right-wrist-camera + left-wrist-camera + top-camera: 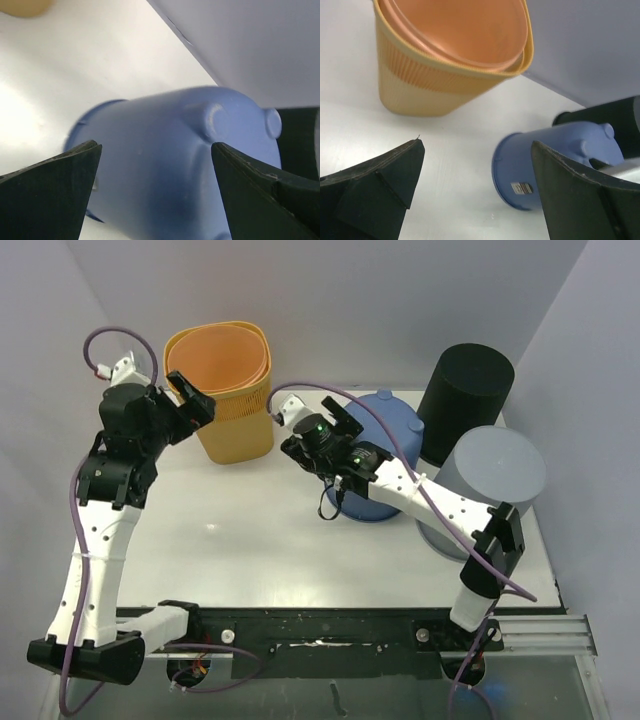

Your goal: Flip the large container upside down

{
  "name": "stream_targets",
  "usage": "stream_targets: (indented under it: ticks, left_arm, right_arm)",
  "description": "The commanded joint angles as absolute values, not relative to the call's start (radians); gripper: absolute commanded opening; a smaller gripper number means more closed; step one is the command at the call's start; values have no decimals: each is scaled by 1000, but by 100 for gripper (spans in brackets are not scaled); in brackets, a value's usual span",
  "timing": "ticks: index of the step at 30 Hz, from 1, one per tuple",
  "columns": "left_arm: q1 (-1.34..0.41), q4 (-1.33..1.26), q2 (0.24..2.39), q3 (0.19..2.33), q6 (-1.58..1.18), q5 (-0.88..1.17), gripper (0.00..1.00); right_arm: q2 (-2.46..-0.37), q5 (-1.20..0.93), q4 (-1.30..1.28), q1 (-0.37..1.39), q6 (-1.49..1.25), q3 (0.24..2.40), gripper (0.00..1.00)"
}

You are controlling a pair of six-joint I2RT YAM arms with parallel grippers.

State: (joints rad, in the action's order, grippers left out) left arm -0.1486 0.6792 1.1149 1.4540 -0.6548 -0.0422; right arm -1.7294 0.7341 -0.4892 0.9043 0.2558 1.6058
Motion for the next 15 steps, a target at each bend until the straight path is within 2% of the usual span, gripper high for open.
stream_targets:
  ticks: [1,4,9,11,15]
  left_arm:
    - [-144,578,1182,1585,-454,-292,91]
    - [-134,590,1313,1684,-344,-348,92]
    - [-106,747,1583,1999,-240,-310,92]
    - [-95,789,1659,2094,-223,-259,89]
    - [-92,864,1789,2260,-215,-166,76]
  right_arm:
    - [-1626,468,-499,929,262,1692,98]
    - [-1577,350,-478,930,262,1667,98]
    - [-1539,339,-495,929,262,1639,98]
    - [-1526,333,-500,927,262,1621,98]
    - [-1518,353,-547,926,262,1615,98]
